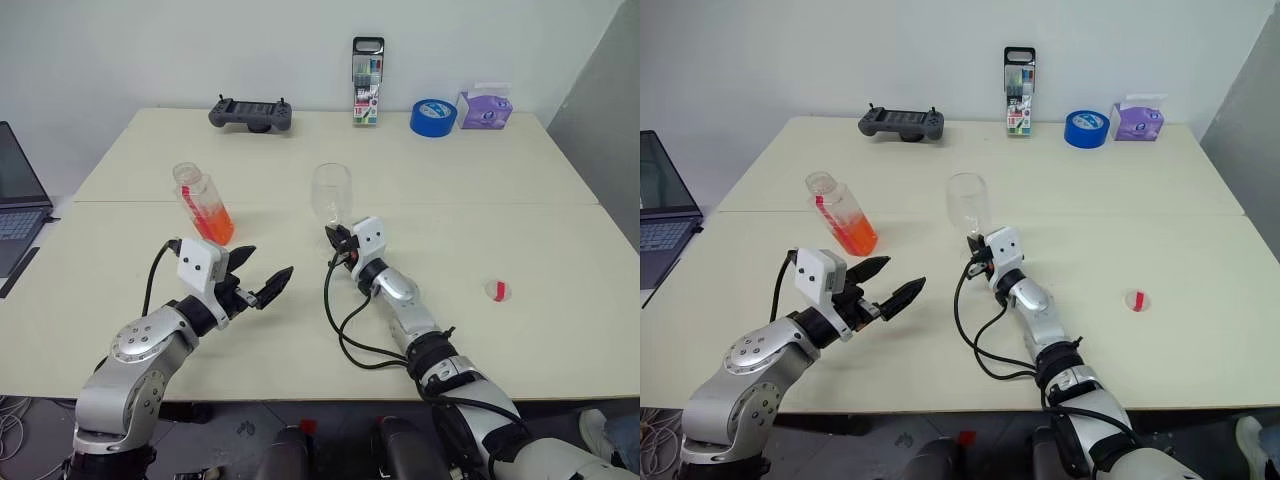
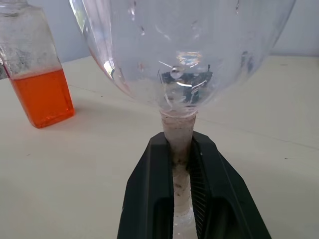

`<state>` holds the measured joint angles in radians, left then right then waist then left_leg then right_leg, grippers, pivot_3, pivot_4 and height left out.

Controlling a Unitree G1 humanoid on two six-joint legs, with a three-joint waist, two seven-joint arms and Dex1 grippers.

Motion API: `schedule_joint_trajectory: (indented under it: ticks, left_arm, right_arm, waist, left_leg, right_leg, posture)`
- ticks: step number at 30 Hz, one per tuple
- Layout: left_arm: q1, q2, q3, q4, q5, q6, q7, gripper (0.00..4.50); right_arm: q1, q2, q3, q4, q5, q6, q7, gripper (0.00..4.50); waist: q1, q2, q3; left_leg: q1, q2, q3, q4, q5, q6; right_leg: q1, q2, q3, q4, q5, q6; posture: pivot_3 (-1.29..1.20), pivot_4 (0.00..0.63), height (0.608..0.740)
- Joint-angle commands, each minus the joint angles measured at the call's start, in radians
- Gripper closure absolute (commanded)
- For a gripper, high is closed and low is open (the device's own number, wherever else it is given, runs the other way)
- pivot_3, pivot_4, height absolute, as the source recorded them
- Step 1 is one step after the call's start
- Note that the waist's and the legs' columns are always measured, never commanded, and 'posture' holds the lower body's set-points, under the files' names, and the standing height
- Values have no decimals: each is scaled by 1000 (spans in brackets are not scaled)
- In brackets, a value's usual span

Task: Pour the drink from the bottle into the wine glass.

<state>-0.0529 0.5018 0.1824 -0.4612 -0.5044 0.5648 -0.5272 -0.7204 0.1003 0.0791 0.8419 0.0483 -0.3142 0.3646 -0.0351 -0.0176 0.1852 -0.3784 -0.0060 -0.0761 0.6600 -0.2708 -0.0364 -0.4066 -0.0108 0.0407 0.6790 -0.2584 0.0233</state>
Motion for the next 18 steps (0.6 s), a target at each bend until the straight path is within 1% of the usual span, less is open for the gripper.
schedule_joint_trajectory:
  ticks: [1, 6, 8, 10, 11, 18]
  left_arm:
    - [-14, 8, 3, -11, 6, -26, -6, 0]
    - [-4, 6, -2, 6, 21, -34, -12, 0]
    - [-2, 3, -4, 17, 29, -40, -15, 0]
    - [0, 1, -5, 27, 33, -45, -16, 0]
    - [1, 0, -6, 32, 35, -49, -17, 0]
    - [42, -5, 14, 79, 42, -82, -19, 0]
  right_arm:
    - [22, -6, 1, 22, -7, 63, 7, 4338]
    - [28, -14, 6, 5, -15, 66, 4, 4338]
    - [31, -16, 7, -3, -14, 67, 5, 3614]
    - [34, -17, 7, -9, -14, 70, 4, 3172]
    - [36, -18, 8, -12, -16, 72, 4, 2761]
    - [60, -26, 14, -67, -32, 87, 6, 260]
  waist:
    - [0, 0, 0]
    - [0, 0, 0]
    - [0, 0, 0]
    - [1, 0, 0]
    - [1, 0, 0]
    - [0, 0, 0]
  left_leg:
    - [0, 0, 0, 0, 0, 0]
    - [0, 0, 0, 0, 0, 0]
    - [0, 0, 0, 0, 0, 0]
    - [0, 0, 0, 0, 0, 0]
    - [-1, 0, -1, 0, 0, 0]
    - [-2, 0, 0, 0, 0, 0]
  right_leg:
    - [0, 0, 0, 0, 0, 0]
    - [0, 0, 0, 0, 0, 0]
    - [0, 0, 0, 0, 0, 0]
    - [0, 0, 0, 0, 0, 0]
    - [0, 0, 0, 0, 0, 0]
    - [-1, -2, 0, -1, 0, 0]
  posture:
    - [0, 150, 740]
    - [0, 150, 740]
    - [0, 150, 740]
    - [0, 150, 740]
    - [0, 150, 740]
    - [0, 150, 740]
